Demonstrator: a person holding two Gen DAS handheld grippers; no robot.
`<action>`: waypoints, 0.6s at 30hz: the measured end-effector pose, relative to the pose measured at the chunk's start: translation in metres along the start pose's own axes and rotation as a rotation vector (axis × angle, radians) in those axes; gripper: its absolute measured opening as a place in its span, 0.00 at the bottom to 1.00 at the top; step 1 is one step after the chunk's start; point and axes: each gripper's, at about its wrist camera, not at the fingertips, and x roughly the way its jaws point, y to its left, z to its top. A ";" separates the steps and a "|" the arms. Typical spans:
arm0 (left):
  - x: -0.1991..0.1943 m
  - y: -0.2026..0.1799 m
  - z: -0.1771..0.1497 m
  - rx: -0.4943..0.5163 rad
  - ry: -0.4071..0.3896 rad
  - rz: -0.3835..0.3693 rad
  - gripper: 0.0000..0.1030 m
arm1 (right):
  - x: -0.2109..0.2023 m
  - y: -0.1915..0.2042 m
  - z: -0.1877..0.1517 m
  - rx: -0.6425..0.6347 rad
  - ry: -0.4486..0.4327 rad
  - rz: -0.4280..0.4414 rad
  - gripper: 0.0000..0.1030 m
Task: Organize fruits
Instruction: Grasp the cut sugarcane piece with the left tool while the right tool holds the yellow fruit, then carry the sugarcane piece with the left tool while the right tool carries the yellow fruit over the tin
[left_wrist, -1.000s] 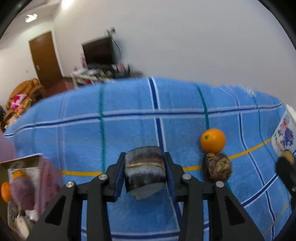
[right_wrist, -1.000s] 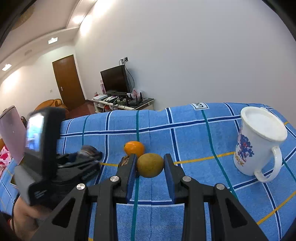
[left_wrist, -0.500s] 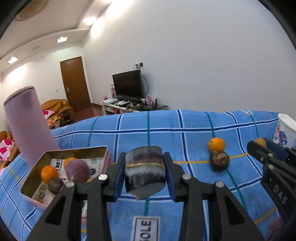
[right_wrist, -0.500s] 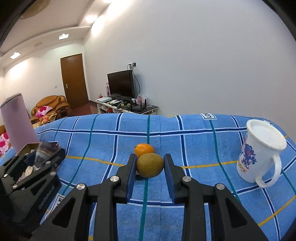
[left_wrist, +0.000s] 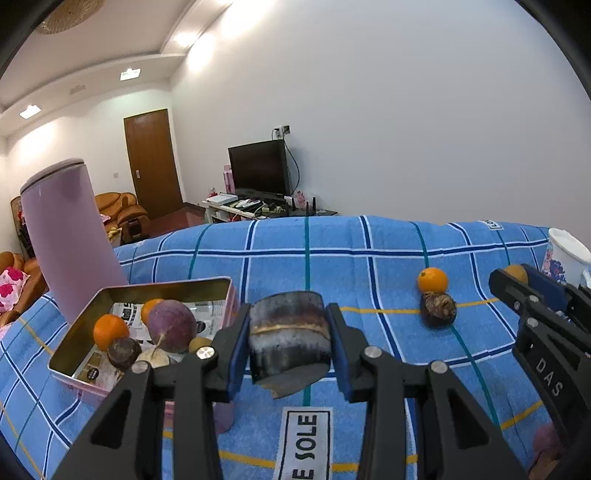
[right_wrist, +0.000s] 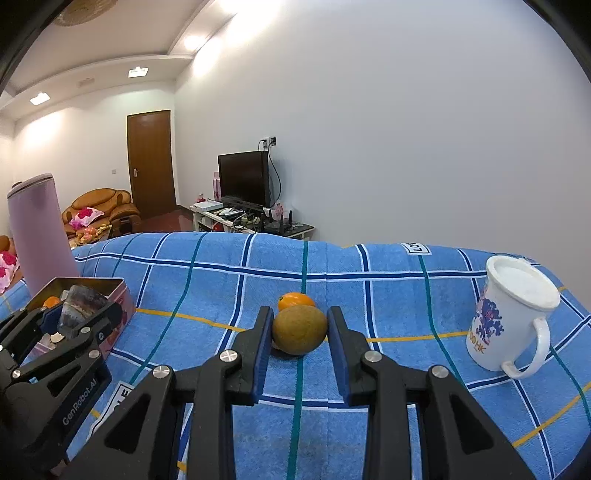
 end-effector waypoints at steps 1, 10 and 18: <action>0.000 0.001 0.000 -0.004 0.004 -0.001 0.40 | -0.001 0.002 0.000 -0.004 -0.002 -0.003 0.31; -0.006 0.002 -0.003 0.003 -0.001 -0.004 0.40 | -0.011 0.009 -0.005 -0.016 -0.014 0.002 0.31; -0.009 0.006 -0.004 -0.007 0.005 -0.010 0.40 | -0.020 0.012 -0.008 -0.019 -0.022 -0.002 0.31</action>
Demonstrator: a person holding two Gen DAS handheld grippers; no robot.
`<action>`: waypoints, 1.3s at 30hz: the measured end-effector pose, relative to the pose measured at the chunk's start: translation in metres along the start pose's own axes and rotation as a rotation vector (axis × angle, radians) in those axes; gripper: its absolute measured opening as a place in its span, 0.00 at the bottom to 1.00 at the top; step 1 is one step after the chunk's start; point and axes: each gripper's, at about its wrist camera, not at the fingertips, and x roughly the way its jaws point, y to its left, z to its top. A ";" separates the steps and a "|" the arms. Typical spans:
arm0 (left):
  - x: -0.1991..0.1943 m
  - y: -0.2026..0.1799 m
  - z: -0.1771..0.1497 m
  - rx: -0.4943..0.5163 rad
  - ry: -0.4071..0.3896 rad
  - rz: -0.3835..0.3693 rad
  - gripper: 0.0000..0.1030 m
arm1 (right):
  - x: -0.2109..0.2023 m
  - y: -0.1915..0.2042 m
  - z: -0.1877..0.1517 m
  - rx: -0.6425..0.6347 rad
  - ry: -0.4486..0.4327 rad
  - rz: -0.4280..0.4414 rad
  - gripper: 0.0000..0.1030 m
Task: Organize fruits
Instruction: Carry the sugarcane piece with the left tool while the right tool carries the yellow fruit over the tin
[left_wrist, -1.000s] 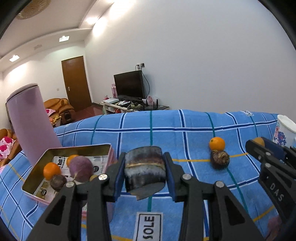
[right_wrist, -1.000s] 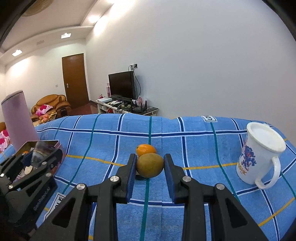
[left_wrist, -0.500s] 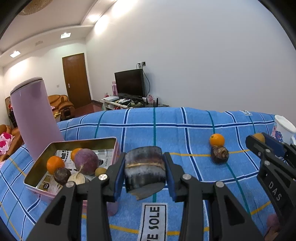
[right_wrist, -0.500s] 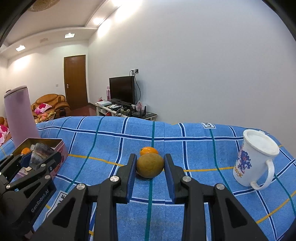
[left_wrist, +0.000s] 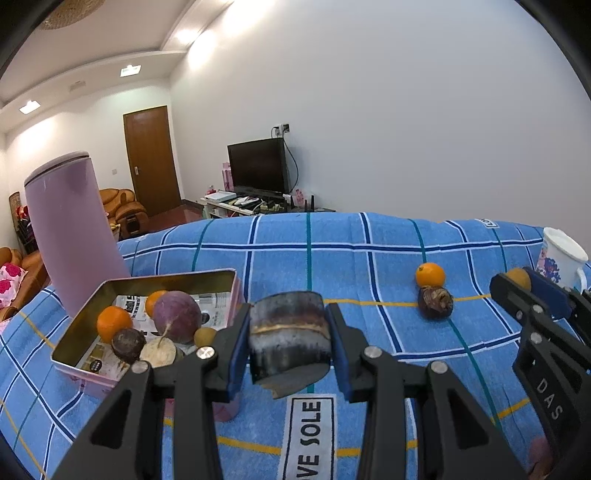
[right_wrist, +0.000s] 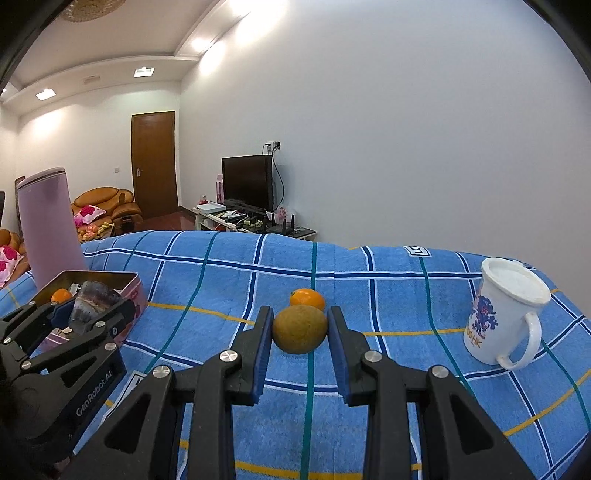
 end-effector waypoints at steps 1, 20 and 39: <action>0.000 0.000 0.000 0.000 -0.001 0.000 0.40 | -0.001 0.000 0.000 0.000 -0.001 -0.001 0.31; -0.016 0.016 0.000 0.038 0.001 -0.045 0.40 | -0.023 0.013 -0.006 -0.054 -0.043 -0.027 0.31; 0.008 0.140 0.008 -0.088 -0.017 0.103 0.40 | 0.007 0.113 0.013 -0.075 0.025 0.179 0.31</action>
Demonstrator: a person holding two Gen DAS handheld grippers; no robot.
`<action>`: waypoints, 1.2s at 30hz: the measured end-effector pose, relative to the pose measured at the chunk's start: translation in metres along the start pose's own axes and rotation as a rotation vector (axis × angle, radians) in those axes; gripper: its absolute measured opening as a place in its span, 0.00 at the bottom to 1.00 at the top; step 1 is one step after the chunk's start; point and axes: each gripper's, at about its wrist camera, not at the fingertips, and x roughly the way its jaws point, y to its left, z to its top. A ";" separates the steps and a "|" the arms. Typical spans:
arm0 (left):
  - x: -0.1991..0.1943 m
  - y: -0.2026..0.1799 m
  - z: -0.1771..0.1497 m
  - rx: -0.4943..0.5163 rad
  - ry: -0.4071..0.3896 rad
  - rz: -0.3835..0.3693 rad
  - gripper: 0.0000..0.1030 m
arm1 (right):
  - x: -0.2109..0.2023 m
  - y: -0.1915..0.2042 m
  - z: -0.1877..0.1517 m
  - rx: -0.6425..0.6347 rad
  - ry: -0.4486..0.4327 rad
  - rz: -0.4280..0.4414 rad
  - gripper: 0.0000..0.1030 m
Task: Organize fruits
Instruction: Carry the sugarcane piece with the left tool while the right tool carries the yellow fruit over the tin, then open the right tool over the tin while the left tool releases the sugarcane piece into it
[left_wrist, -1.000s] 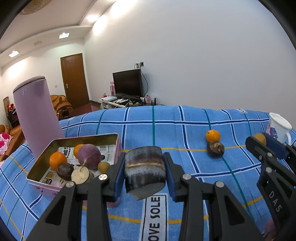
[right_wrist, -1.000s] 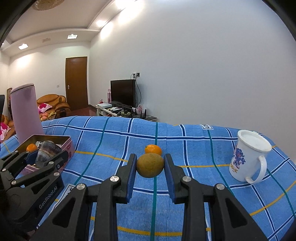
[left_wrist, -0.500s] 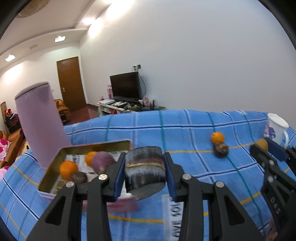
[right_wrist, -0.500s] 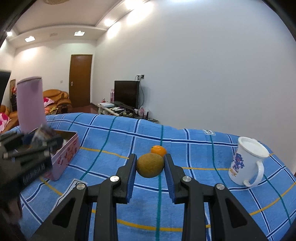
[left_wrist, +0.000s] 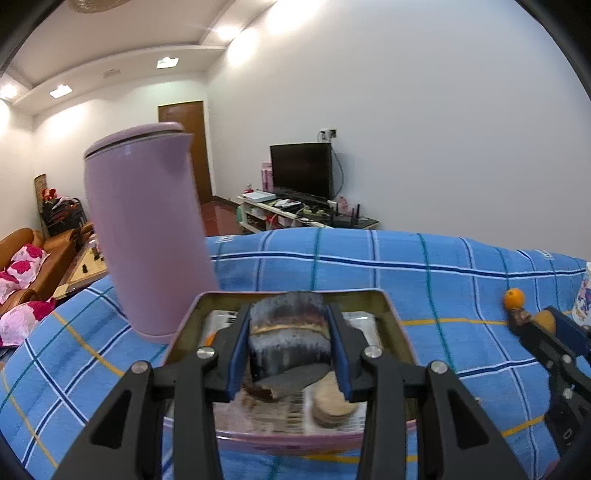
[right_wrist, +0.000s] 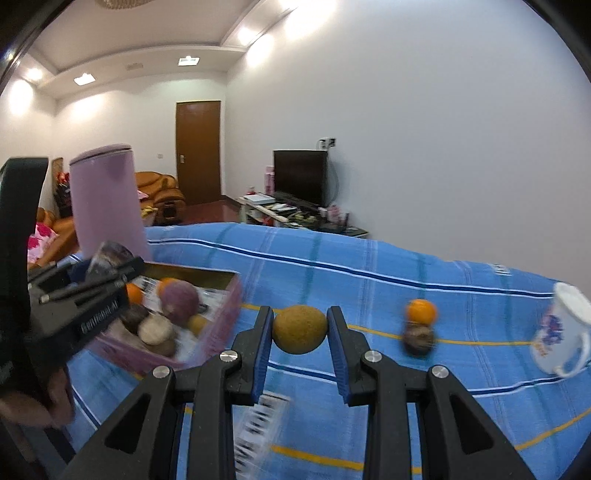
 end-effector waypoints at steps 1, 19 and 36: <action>0.001 0.003 0.000 -0.003 0.001 0.002 0.40 | 0.003 0.005 0.000 0.004 0.003 0.013 0.31; 0.023 0.056 -0.014 -0.045 0.086 0.098 0.40 | 0.067 0.083 0.011 0.029 0.090 0.149 0.31; 0.034 0.053 -0.017 -0.028 0.142 0.123 0.40 | 0.098 0.098 0.008 0.033 0.199 0.227 0.31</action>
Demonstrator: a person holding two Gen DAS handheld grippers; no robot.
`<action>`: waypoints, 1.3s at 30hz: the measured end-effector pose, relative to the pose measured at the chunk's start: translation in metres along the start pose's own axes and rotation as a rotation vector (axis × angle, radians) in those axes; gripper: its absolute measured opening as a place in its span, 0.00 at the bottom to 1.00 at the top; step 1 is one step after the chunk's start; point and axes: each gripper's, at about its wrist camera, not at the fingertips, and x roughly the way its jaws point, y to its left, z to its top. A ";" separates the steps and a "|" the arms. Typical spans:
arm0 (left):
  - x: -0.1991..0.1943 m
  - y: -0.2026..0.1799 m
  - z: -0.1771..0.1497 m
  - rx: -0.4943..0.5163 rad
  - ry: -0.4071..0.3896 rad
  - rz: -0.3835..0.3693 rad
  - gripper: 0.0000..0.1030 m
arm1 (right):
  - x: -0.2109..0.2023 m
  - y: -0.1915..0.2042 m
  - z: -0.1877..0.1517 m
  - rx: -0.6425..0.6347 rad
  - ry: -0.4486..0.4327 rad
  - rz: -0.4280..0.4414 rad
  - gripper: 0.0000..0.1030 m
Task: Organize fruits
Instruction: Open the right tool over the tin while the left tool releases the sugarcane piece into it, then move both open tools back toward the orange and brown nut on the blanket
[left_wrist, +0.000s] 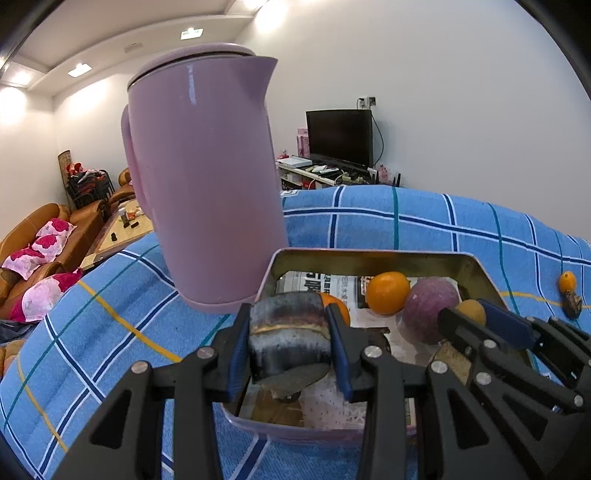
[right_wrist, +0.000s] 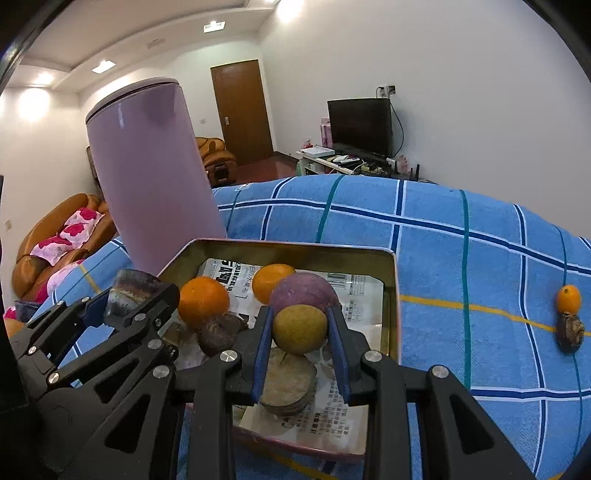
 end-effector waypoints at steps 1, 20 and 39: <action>0.000 0.000 0.000 -0.002 0.003 0.000 0.40 | 0.001 0.000 0.000 -0.001 0.002 0.012 0.31; 0.002 0.003 -0.001 -0.021 0.007 -0.009 0.40 | -0.036 -0.025 -0.006 0.128 -0.176 0.110 0.59; -0.016 -0.004 -0.001 -0.035 -0.081 -0.015 0.97 | -0.076 -0.021 -0.016 0.068 -0.347 -0.252 0.76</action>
